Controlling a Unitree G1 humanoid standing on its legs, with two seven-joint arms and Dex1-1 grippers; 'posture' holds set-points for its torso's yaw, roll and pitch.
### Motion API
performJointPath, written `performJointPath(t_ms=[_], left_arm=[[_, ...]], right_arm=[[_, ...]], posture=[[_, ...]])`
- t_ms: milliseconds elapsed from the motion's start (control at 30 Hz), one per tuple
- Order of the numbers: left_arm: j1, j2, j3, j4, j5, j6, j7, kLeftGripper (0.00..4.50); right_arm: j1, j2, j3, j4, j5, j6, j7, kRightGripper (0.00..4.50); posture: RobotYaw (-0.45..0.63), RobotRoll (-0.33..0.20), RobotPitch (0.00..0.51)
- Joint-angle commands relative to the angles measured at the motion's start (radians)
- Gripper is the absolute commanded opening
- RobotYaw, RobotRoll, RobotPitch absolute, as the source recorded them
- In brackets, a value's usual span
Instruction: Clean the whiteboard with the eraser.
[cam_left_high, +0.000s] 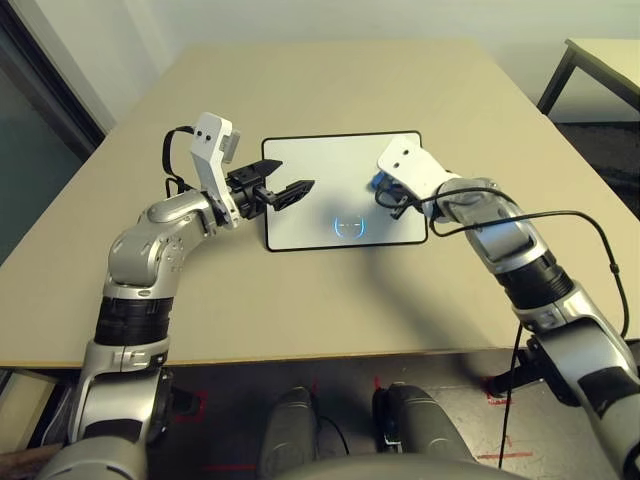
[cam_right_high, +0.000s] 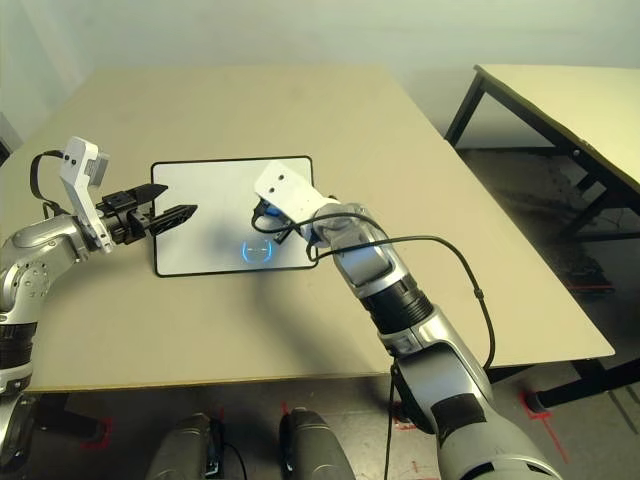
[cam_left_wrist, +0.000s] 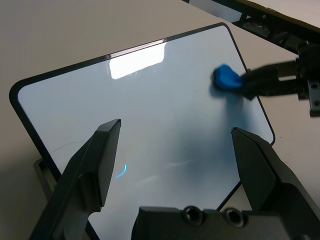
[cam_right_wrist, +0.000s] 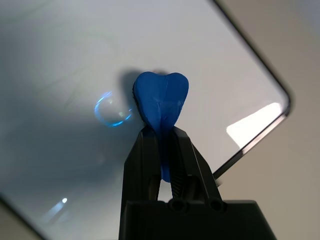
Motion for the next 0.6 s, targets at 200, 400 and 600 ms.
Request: performJointPath(t_ms=[200,400,600], left_arm=[[0.010,-0.003,0.001,-0.019,-0.005,0.011,0.003,4.50],[0.006,-0.004,-0.001,-0.014,-0.003,0.009,0.002,4.50],[-0.001,-0.006,-0.005,-0.009,-0.001,0.007,0.000,4.50]], right_arm=[[0.025,0.010,0.022,-0.003,-0.020,-0.009,0.020,0.19],[0.120,-0.012,0.102,-0.132,-0.032,0.081,0.086,0.19],[0.177,-0.025,0.164,-0.223,-0.040,0.138,0.123,0.19]], posture=[[-0.01,0.000,0.093],[-0.02,0.000,0.090],[-0.02,0.000,0.087]])
